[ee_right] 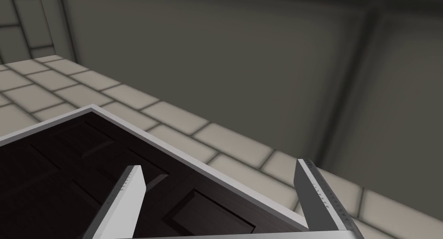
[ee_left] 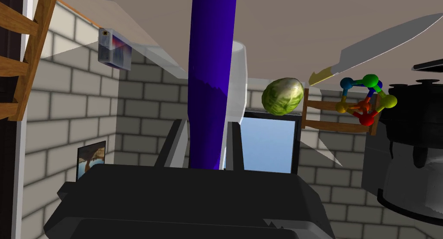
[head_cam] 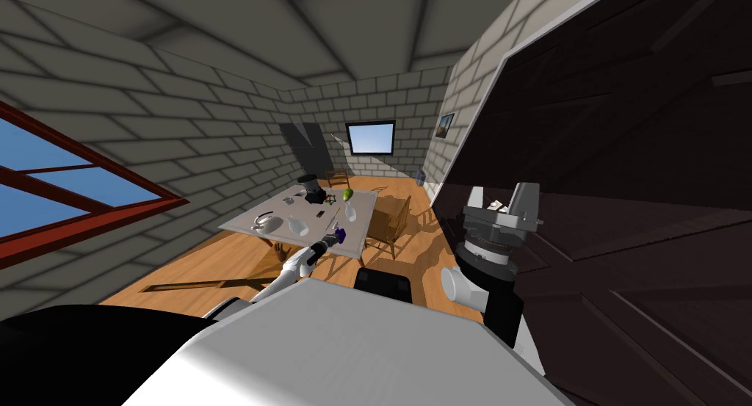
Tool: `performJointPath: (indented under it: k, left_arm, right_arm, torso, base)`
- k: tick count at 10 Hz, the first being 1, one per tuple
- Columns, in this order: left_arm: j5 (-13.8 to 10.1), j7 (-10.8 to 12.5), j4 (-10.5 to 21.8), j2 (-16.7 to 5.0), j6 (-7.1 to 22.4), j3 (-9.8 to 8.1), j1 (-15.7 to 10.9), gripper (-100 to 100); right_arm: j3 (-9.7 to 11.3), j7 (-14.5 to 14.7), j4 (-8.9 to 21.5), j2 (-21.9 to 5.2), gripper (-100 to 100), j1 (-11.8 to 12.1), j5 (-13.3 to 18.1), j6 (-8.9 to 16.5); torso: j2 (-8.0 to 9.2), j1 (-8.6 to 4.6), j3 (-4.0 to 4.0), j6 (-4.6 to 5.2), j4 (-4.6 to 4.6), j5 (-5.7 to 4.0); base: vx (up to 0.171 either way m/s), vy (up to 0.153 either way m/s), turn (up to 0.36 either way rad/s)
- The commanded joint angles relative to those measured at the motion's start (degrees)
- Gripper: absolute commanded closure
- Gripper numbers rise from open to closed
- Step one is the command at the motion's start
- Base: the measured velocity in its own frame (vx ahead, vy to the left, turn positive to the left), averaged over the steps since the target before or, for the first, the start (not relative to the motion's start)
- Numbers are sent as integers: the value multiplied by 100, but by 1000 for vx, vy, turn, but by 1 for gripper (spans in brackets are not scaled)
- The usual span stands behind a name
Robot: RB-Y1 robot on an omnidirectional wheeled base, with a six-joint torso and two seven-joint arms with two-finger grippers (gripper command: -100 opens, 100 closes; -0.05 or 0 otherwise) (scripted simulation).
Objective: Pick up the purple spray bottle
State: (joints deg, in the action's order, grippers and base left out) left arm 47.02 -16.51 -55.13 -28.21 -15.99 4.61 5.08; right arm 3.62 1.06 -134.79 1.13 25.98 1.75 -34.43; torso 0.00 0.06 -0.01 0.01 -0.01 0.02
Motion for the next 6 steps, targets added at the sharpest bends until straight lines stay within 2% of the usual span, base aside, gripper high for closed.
performJointPath:
  k: [1, 2, 3, 4, 5, 6]
  left_arm:
    - [0, 0, 0, 0, 0, 0, 0, 100]
    - [0, 1, 0, 0, 0, 0, 0, 100]
    - [0, 1, 0, 1, 0, 0, 0, 0]
    - [-1, 55, -42, -19, 50, 40, 8, 100]
    - [-8, 223, 83, -68, 223, 132, -201, 100]
    - [-10, 279, 125, -84, 281, 162, -271, 100]
  right_arm:
    - [0, 0, 0, 0, 0, 0, 0, 0]
    - [0, 0, 0, 0, 0, 0, 0, 0]
    - [0, 0, 0, 0, 0, 0, 0, 0]
    - [0, 0, 0, 0, 0, 0, 0, 0]
    - [0, 0, 0, 0, 0, 0, 0, 0]
    - [0, 0, 0, 0, 0, -2, 0, 0]
  torso:
    - [0, 0, 0, 0, 0, 0]
    - [0, 0, 0, 0, 0, 0]
    - [1, 0, 1, 0, 1, -1]
    - [1, 0, 1, 0, 0, -1]
    - [7, -10, 1, -2, -4, -2]
    - [23, 4, 10, 3, 1, -2]
  base:
    - [0, 0, 0]
    - [0, 0, 0]
    - [0, 0, 0]
    - [-38, -13, -193]
    - [-100, 31, -161]
    - [-151, 49, -176]
